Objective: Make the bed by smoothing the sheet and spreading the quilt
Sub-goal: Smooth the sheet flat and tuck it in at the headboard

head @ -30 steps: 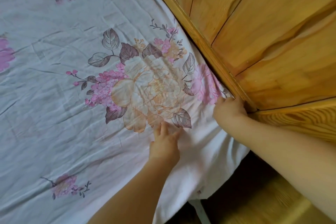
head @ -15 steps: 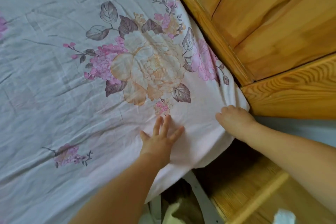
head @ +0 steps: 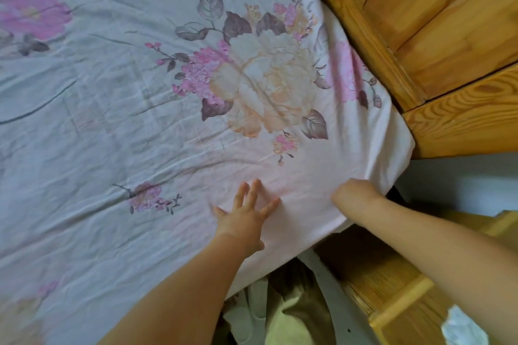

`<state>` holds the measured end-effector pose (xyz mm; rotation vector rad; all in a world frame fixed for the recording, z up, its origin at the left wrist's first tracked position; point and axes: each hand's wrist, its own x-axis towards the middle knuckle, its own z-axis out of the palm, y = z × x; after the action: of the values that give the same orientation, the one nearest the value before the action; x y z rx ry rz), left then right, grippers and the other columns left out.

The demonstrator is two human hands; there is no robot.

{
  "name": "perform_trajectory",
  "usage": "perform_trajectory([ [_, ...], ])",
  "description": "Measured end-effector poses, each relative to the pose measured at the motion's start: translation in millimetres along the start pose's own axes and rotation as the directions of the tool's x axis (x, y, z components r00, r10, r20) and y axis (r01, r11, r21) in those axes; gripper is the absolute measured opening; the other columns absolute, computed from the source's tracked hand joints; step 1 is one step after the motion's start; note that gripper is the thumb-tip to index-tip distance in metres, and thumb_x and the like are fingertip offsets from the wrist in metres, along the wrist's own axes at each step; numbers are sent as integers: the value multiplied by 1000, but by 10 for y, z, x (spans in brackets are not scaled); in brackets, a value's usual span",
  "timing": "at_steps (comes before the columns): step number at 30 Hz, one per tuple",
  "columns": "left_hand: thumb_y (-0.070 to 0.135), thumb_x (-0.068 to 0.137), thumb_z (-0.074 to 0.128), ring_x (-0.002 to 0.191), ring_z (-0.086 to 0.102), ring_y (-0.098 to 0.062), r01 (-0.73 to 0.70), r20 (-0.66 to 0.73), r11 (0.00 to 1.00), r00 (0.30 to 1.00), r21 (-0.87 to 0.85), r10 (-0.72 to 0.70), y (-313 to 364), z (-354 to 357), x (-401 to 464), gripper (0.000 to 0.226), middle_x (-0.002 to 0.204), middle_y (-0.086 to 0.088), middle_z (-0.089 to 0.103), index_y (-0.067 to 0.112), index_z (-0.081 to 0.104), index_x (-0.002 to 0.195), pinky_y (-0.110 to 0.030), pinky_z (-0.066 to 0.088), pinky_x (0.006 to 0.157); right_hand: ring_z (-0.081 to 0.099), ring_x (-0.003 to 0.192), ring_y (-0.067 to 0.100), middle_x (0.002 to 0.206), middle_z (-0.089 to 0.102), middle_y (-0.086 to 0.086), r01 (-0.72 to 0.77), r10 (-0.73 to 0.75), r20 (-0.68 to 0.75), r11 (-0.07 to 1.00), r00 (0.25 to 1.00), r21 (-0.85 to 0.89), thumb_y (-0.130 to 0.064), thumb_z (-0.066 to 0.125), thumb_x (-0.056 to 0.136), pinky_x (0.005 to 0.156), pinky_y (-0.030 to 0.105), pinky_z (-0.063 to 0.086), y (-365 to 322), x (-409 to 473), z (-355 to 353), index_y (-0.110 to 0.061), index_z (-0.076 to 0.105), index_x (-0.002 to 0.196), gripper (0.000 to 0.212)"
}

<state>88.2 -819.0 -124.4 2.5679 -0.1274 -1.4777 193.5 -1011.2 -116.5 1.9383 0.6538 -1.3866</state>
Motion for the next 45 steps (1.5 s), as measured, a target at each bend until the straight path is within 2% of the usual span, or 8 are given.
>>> perform_trajectory([
  [3, 29, 88, 63, 144, -22, -23, 27, 9, 991, 1000, -131, -26, -205, 117, -151, 82, 154, 4, -30, 43, 9, 148, -59, 30, 109, 24, 142, 29, 153, 28, 5, -175, 220, 262, 967, 940, -186, -36, 40, 99, 113, 47, 20, -116, -28, -268, -17, 26, 149, 55],
  [6, 31, 93, 56, 147, 4, -24, 50, 21, 973, 999, -227, -46, -424, 137, -385, 60, 160, 1, -4, 32, 30, 147, -45, 29, 114, 25, 140, 35, 154, 25, 9, -102, 116, 122, 988, 986, -117, -18, 49, 96, 113, 55, 24, -361, -244, -540, -16, 29, 148, 55],
  [10, 31, 96, 51, 132, 38, -26, 124, 10, 930, 992, -345, -129, -646, 103, -695, 51, 149, -4, 29, 28, 36, 144, -38, 39, 106, 39, 132, 33, 148, 37, 11, 21, -26, -84, 998, 996, -61, -4, 47, 94, 107, 48, 35, -837, -549, -773, -14, 42, 140, 48],
  [17, 32, 96, 50, 130, 43, -26, 107, -159, 879, 966, -465, -202, -1077, 0, -1519, 46, 144, -6, 41, 25, 42, 140, -37, 39, 104, 50, 85, 30, 103, 55, 9, 152, -149, -204, 988, 968, -5, 8, 46, 90, 72, 36, 41, -1714, -1140, -1183, -9, 60, 116, 34],
  [21, 32, 96, 50, 129, 43, -24, 89, -262, 857, 932, -507, -252, -1405, 145, -2120, 44, 142, -5, 43, 24, 45, 138, -36, 38, 104, 55, 110, 29, 128, 53, 10, 198, -181, -334, 980, 925, 16, -2, 44, 95, 84, 37, 47, -2231, -1619, -1336, -14, 51, 130, 38],
  [26, 32, 95, 51, 127, 46, -24, 89, -336, 838, 889, -539, -310, -1805, 407, -2807, 42, 142, -4, 44, 23, 47, 136, -37, 40, 104, 55, 113, 28, 127, 55, 9, 251, -213, -402, 967, 891, 43, -10, 45, 95, 89, 37, 47, -2812, -2133, -1351, -15, 56, 125, 32],
  [37, 29, 97, 51, 120, 52, -23, 185, -217, 725, 880, -663, -423, -2176, 1176, -3309, 39, 142, -6, 45, 24, 47, 135, -31, 44, 96, 53, 120, 34, 132, 55, 17, 389, -355, -403, 921, 843, 2, -7, 46, 94, 97, 46, 46, -3538, -2359, -1128, -6, 56, 128, 35],
  [45, 22, 97, 48, 128, 43, -27, 268, -22, 746, 935, -609, -354, -2054, 1861, -2570, 45, 145, -6, 37, 21, 40, 141, -37, 39, 102, 44, 125, 32, 141, 41, 11, 412, -386, -279, 910, 879, 38, -1, 44, 92, 99, 41, 43, -3660, -1494, -498, -17, 42, 138, 49],
])
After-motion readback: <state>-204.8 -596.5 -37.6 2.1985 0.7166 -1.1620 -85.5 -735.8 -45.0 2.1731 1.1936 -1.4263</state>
